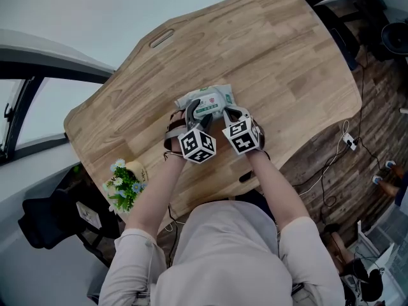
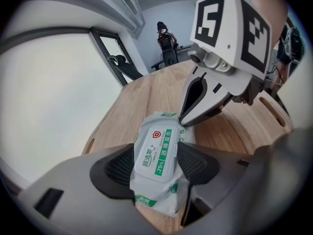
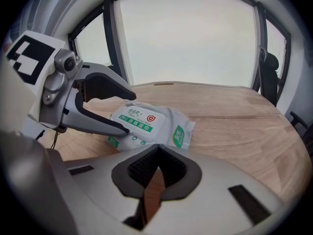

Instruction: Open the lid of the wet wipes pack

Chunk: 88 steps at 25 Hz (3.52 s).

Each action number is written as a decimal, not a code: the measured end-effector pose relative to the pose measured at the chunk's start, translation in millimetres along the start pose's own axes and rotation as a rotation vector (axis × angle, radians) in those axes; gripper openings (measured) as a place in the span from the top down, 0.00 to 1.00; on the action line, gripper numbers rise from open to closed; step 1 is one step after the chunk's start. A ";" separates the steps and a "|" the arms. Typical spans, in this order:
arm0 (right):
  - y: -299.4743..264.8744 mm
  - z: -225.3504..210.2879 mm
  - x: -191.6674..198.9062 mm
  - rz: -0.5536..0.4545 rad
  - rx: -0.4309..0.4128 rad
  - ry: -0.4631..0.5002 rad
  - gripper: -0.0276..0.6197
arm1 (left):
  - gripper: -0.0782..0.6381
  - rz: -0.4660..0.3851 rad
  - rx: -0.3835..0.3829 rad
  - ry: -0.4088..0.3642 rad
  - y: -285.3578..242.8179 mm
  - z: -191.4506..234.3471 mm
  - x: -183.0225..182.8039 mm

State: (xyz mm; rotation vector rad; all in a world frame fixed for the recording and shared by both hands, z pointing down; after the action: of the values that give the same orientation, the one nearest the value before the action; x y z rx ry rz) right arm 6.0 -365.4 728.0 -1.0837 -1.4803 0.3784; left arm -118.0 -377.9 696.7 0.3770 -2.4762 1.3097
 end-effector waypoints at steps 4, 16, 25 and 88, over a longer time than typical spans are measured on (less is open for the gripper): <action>-0.5 3.1 2.7 -0.002 0.017 0.019 0.96 | 0.49 0.003 0.005 0.007 1.0 0.0 -0.7; -2.3 2.4 1.5 0.014 0.024 -0.022 0.96 | 0.49 0.007 -0.007 0.016 5.6 5.5 -4.7; -2.5 1.1 0.6 0.028 0.014 -0.050 0.96 | 0.49 0.014 -0.030 0.053 8.4 5.1 -4.7; -4.8 -6.7 6.1 -0.036 0.014 -0.227 0.96 | 0.86 0.039 -0.217 0.164 -12.3 59.0 31.2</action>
State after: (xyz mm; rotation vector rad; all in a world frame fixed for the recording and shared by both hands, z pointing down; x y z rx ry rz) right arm 11.0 -365.4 737.0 -1.0272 -1.6922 0.4994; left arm -151.0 -436.4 686.8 0.1626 -2.4641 1.0264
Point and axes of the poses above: the fingertips, and each gripper's own axes: y backward along the fingers, z to its left, x out of its underside, the point moved 9 cm from there along y, backward along the fingers, and after that the axes turned 15 degrees about -y, right-handed, at the moved point
